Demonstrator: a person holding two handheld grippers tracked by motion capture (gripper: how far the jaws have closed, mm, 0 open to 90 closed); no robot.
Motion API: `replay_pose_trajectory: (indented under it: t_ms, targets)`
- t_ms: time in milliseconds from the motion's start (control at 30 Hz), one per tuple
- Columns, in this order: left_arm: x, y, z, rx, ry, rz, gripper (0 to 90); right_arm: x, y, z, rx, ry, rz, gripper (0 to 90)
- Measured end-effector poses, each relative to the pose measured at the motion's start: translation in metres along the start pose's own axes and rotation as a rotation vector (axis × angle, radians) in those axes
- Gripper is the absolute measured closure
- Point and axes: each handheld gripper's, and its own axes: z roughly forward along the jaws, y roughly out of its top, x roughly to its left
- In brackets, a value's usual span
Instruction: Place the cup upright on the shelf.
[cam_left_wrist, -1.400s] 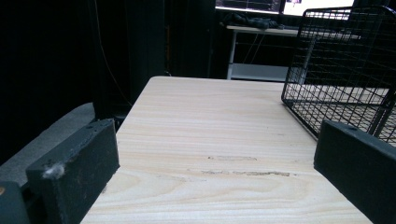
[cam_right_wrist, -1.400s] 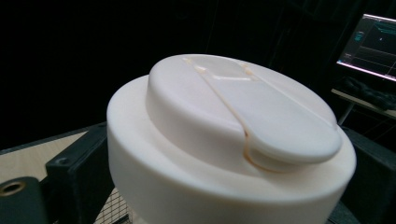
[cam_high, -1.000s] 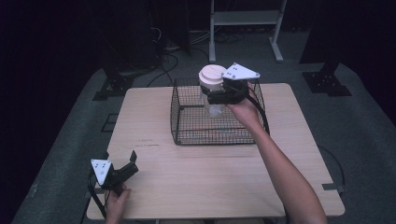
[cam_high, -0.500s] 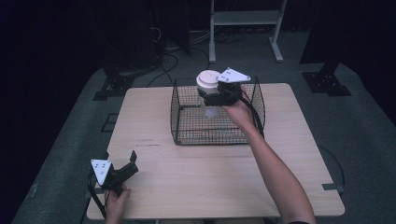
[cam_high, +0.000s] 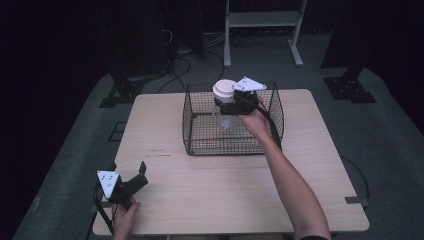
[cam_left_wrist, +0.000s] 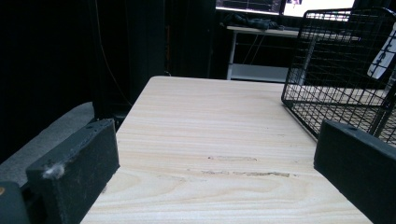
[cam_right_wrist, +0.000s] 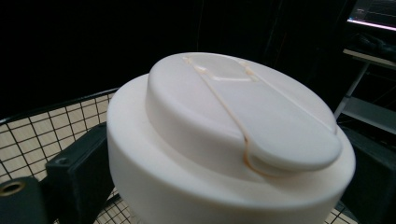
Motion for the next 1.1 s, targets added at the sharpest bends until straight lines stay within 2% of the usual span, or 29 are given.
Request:
replay_pose_trajectory:
  t_ms: [467,700,833,1100]
  targets:
    - [0.0,0.0,0.0,0.0,0.0,0.0,0.0,-0.004,-0.019,0.01,0.034,-0.002,0.0,4.4]
    - [0.0,0.0,0.0,0.001,0.001,0.001,0.0,-0.004,-0.031,0.016,0.07,0.001,-0.003,4.3]
    - [0.0,0.0,0.0,0.001,0.001,0.001,0.0,-0.003,-0.034,0.018,0.1,0.008,-0.022,4.3]
    - [0.0,0.0,0.0,0.0,0.0,0.001,0.0,-0.004,-0.035,0.015,0.104,0.021,-0.023,4.2]
